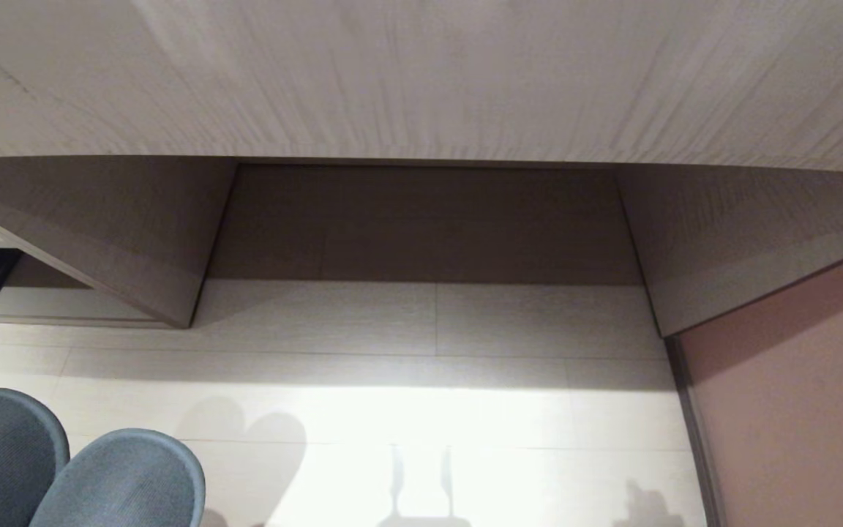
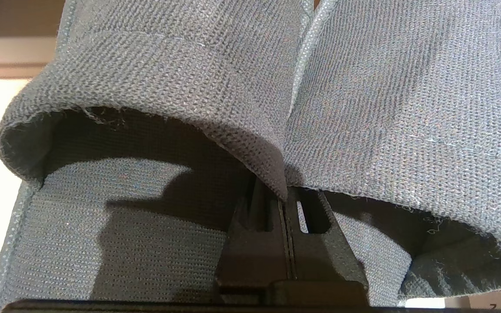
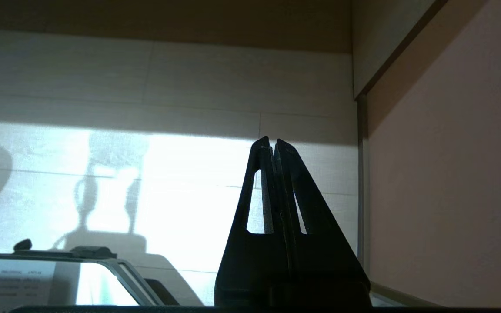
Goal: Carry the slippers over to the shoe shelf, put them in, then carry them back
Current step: Place the slippers on the floor
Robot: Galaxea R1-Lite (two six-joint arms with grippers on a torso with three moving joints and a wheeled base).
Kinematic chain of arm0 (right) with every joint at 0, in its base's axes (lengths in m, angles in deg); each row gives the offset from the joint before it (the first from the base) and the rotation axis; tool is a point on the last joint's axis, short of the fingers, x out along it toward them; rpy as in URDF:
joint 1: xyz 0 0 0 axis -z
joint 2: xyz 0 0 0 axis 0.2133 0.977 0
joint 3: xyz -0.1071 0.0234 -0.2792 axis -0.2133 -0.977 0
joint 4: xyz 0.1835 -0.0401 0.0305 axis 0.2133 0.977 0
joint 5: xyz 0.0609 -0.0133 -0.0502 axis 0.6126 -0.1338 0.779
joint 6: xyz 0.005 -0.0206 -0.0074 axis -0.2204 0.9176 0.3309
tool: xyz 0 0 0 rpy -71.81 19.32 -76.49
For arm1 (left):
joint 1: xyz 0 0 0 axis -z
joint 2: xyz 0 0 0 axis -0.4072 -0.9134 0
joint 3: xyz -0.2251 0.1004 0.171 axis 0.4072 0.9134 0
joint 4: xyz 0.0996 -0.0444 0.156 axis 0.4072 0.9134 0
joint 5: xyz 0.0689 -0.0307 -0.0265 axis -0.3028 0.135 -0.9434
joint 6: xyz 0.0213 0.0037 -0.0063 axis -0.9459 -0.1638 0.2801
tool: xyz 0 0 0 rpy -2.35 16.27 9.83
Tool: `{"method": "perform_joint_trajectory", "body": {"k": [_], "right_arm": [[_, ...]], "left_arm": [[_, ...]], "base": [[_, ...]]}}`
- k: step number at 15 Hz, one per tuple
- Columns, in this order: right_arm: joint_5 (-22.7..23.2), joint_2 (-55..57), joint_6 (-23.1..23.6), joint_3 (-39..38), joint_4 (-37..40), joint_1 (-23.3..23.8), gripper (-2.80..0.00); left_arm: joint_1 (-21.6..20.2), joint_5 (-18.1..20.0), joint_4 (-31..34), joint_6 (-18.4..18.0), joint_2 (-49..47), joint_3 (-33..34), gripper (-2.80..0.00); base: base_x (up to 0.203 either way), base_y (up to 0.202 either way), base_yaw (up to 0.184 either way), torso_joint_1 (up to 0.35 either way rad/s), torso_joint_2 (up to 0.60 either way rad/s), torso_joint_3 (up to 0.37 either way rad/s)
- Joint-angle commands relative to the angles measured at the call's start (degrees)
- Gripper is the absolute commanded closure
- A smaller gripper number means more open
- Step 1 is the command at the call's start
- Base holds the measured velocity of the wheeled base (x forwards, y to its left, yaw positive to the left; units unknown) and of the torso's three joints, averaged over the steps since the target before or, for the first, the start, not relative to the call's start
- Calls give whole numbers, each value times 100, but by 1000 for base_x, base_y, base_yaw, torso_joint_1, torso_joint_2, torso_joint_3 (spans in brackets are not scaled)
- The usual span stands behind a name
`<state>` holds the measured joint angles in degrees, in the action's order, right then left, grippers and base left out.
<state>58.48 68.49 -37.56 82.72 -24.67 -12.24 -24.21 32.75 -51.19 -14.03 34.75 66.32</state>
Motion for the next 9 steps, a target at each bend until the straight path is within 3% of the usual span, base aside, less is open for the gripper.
{"method": "perform_joint_trajectory", "body": {"k": [1,9], "right_arm": [[2,-2,2,0,0,-3,0],[2,-2,2,0,0,0,0]], "left_arm": [[-8,1,-2,-1,-9,1,0],[-1,3,-2,-1,-9,1,0]], "base": [[0,0,0,2,7,-193],[0,0,0,5,3,-195]]}}
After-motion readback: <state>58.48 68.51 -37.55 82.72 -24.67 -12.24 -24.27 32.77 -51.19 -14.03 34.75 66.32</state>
